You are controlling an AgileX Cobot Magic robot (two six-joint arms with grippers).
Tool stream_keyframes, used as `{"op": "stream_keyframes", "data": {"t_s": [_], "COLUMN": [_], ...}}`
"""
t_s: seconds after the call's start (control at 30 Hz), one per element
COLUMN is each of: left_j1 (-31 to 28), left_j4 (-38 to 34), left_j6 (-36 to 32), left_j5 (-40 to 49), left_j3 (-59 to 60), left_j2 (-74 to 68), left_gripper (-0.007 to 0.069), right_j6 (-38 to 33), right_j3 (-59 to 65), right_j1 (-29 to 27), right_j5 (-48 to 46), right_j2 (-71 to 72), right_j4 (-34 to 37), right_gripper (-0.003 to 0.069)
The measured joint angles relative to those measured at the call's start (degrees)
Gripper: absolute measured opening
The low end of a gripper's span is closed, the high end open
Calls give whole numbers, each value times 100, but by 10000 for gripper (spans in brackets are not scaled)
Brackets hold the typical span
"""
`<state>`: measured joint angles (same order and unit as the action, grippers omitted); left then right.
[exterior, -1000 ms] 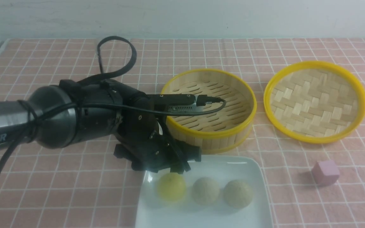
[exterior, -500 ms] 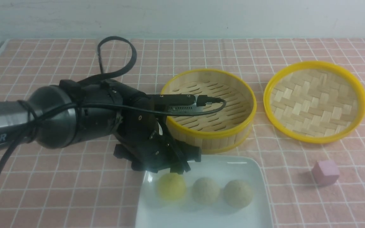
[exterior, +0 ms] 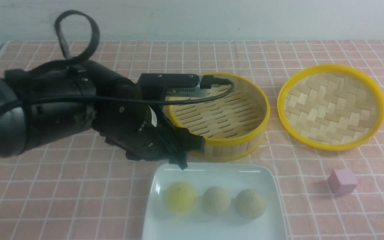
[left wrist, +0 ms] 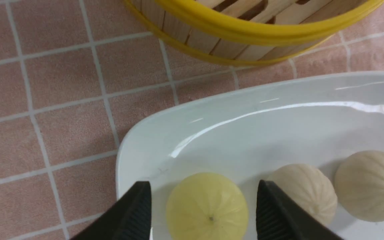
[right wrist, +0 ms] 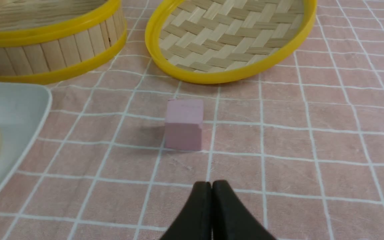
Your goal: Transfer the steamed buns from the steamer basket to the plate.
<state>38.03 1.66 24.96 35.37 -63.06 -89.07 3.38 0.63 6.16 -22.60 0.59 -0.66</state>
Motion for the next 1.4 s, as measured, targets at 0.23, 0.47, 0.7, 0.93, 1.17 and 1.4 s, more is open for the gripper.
{"op": "stream_keyframes", "data": {"t_s": [0.23,0.47,0.7,0.93,1.17,1.4], "left_j1": [0,0,0,0,0,0], "left_j4": [235,355,791,712,637,741], "left_j6": [0,0,-15,-10,418,564], "left_j5": [129,638,1650,1422,-89,-349], "left_j3": [0,0,19,1101,2542,2981], "left_j2": [887,1803,3094,4706,5675,5814], "left_gripper": [405,221,7,1,1,4], "right_j6": [-10,-10,-10,-10,-10,-10], "right_j3": [-1,-1,-1,-1,-1,-1], "right_j1": [-559,-585,-585,-585,-585,-585], "right_j5": [17,12,12,12,12,12], "right_j2": [0,0,0,0,0,0], "right_j4": [0,0,0,0,0,0], "right_gripper": [34,41,50,58,69,78]}}
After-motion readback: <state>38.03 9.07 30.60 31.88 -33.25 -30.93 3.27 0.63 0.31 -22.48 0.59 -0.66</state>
